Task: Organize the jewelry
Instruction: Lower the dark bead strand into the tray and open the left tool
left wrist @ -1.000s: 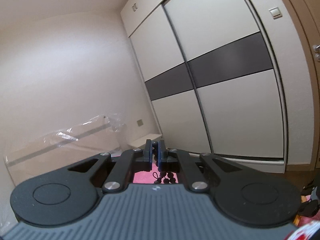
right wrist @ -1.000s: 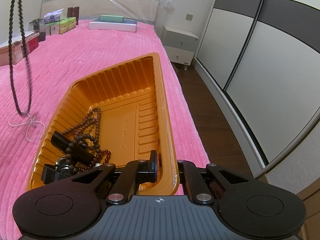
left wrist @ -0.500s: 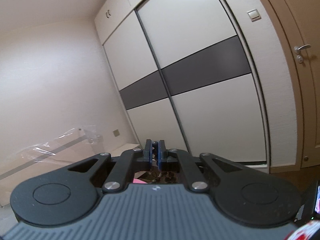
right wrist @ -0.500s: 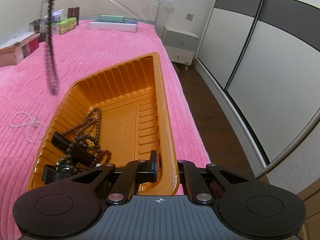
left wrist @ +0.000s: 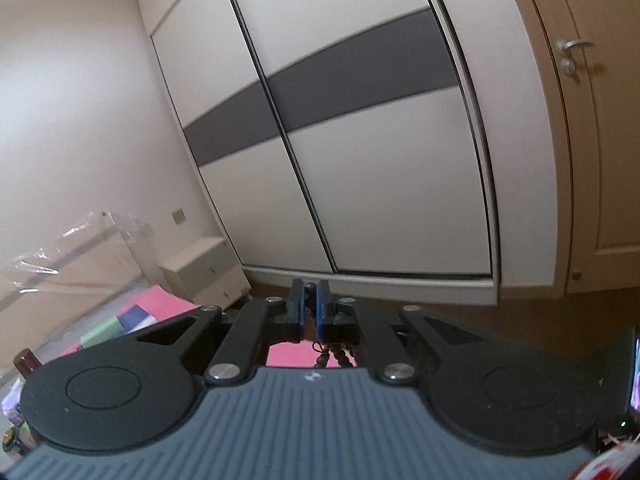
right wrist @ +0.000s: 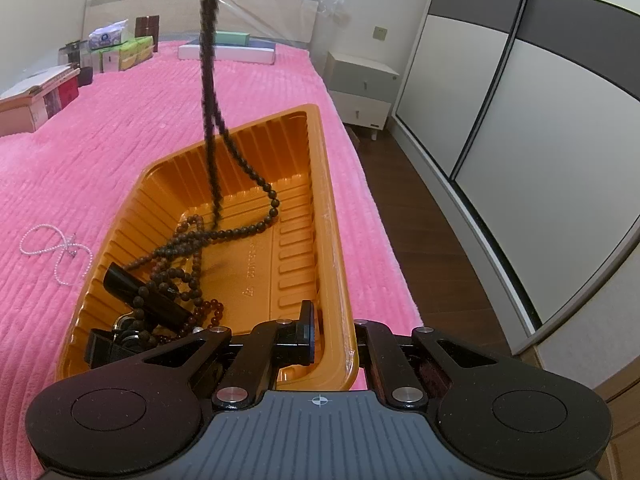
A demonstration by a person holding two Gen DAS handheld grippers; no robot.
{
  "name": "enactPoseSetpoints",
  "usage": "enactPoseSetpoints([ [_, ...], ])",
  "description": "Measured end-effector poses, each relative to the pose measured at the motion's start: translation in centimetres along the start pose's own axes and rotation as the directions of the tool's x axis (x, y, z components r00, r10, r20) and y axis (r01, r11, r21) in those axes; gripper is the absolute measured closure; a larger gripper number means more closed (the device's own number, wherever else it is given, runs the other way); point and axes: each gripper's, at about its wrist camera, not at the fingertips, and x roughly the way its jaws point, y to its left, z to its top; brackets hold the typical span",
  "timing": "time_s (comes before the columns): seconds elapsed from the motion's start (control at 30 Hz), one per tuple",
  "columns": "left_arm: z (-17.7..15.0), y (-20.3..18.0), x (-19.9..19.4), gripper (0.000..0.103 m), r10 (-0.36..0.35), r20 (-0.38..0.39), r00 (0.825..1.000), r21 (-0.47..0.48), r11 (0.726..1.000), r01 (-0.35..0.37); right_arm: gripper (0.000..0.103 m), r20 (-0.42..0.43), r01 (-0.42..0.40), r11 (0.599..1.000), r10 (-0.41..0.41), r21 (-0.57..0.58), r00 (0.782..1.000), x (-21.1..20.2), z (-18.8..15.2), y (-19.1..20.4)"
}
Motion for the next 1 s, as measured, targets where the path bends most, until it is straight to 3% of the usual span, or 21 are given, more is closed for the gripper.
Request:
enactPoseSetpoints([
  [0.4,-3.7,-1.1,3.2,0.099,-0.048,-0.100,0.994,-0.015,0.999,0.046,0.097,-0.002,0.001,1.000,-0.001,0.001,1.000,0.0,0.0,0.0],
  [0.7,-4.7,-1.3,4.3,0.099,-0.071,-0.136,0.988,-0.029,0.997,0.068,0.097,-0.002,0.002,1.000,-0.002,0.001,1.000,0.2,-0.1,0.0],
  [1.0,-6.7,-2.9,6.3,0.099,-0.116,-0.210,0.971,-0.026,0.993,0.113,0.097,-0.002,0.001,1.000,-0.001,0.001,1.000,0.2,-0.1,0.0],
])
